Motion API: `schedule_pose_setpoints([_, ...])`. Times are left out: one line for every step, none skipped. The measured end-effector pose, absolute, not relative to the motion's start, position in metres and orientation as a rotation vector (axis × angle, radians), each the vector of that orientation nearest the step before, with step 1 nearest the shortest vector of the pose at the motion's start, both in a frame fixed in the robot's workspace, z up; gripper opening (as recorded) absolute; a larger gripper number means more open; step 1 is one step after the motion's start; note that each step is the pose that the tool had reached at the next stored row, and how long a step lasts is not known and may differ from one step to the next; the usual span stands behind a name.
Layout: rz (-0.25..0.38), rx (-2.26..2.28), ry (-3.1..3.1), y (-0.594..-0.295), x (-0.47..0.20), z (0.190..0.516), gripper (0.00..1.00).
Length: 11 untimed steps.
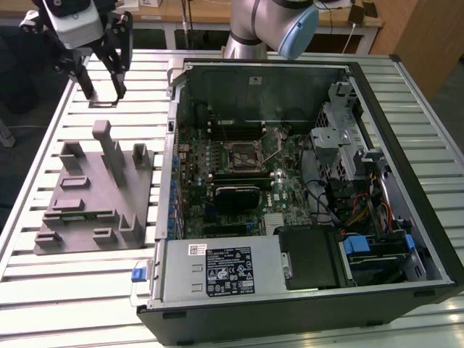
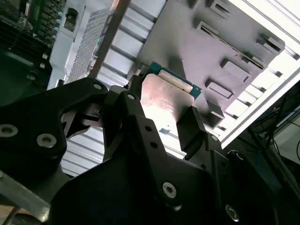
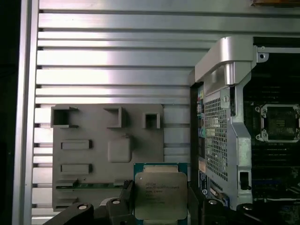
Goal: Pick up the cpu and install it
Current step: 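Pick up the cpu and move it towards the insertion slot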
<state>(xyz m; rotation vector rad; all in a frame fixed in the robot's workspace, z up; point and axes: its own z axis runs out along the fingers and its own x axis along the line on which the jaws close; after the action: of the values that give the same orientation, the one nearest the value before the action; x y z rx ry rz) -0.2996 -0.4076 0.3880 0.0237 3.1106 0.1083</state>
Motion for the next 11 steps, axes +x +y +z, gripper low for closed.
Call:
schedule_pose_setpoints([0.108,0.024,3.111,-0.408,-0.295,0.388,0.54])
schedule_pose_setpoints([0.108,0.024,3.111,-0.408,-0.291,0.388,0.54])
schedule_pose_setpoints([0.108,0.024,3.111,-0.408,-0.286,0.388,0.54])
schedule_pose_setpoints([0.108,0.024,3.111,-0.408,-0.282,0.388,0.54])
schedule_pose_setpoints([0.108,0.024,3.111,-0.408,-0.277,0.388,0.54])
schedule_pose_setpoints([0.108,0.024,3.111,-0.408,-0.273,0.388,0.54])
schedule_pose_setpoints([0.108,0.024,3.111,-0.408,-0.268,0.388,0.54])
schedule_pose_setpoints([0.108,0.024,3.111,-0.408,-0.264,0.388,0.54])
schedule_pose_setpoints([0.108,0.024,3.111,-0.408,-0.259,0.388,0.54])
schedule_pose_setpoints([0.108,0.024,3.111,-0.408,-0.255,0.388,0.54])
schedule_pose_setpoints([0.108,0.024,3.111,-0.408,-0.25,0.388,0.54])
